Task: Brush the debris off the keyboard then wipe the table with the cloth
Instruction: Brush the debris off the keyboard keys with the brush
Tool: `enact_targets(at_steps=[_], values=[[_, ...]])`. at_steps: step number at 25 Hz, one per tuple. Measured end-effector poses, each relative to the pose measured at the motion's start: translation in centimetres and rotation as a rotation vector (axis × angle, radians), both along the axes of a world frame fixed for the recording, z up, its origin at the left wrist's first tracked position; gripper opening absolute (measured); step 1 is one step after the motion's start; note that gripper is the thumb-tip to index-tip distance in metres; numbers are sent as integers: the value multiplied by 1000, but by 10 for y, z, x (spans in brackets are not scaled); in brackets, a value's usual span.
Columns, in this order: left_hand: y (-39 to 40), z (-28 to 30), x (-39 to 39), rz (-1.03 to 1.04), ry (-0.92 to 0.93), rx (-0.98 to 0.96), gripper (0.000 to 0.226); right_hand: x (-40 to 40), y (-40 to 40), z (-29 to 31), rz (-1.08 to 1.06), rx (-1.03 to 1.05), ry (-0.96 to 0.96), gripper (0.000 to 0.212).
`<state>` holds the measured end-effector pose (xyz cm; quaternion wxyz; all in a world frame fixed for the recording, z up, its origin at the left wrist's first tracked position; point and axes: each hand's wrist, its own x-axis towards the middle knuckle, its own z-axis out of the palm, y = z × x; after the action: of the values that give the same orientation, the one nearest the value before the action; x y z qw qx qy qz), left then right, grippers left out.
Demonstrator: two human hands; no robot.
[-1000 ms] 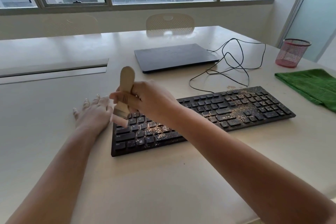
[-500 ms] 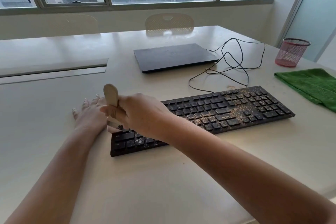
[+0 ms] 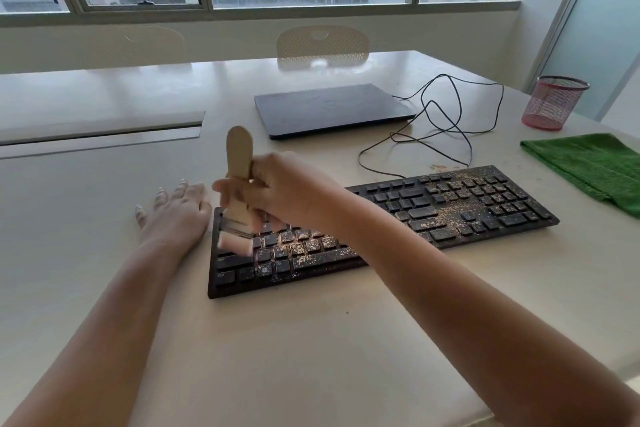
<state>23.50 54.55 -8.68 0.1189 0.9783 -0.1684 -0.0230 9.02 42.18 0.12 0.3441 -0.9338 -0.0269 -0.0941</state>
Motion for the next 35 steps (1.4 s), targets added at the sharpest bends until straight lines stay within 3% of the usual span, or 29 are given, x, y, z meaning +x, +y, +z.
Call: enact_targets(at_steps=[2,8,12,16,21,27,32,35], values=[[2,3,-6,4,1,-53,50,-1,6,-4,45,116,16,29],[-2,-2,1,6,-28,1,51,0,-2,-2,-118,-13,-17,34],[0,-3,4,-10,-25,18,50,-3,10,-2,-20,40,86,26],[-2,-4,7,8,-18,-8,48,1,1,-5,-105,-60,-91,14],[-1,-2,3,-9,-27,16,51,-2,11,-7,64,87,20,9],[-1,-4,5,0,-25,10,49,4,7,-13,7,183,22,5],[-2,-6,7,7,-37,1,49,5,-2,-14,-72,81,-54,10],[-2,-8,7,9,-32,-10,48,6,-4,-13,-77,180,-42,9]])
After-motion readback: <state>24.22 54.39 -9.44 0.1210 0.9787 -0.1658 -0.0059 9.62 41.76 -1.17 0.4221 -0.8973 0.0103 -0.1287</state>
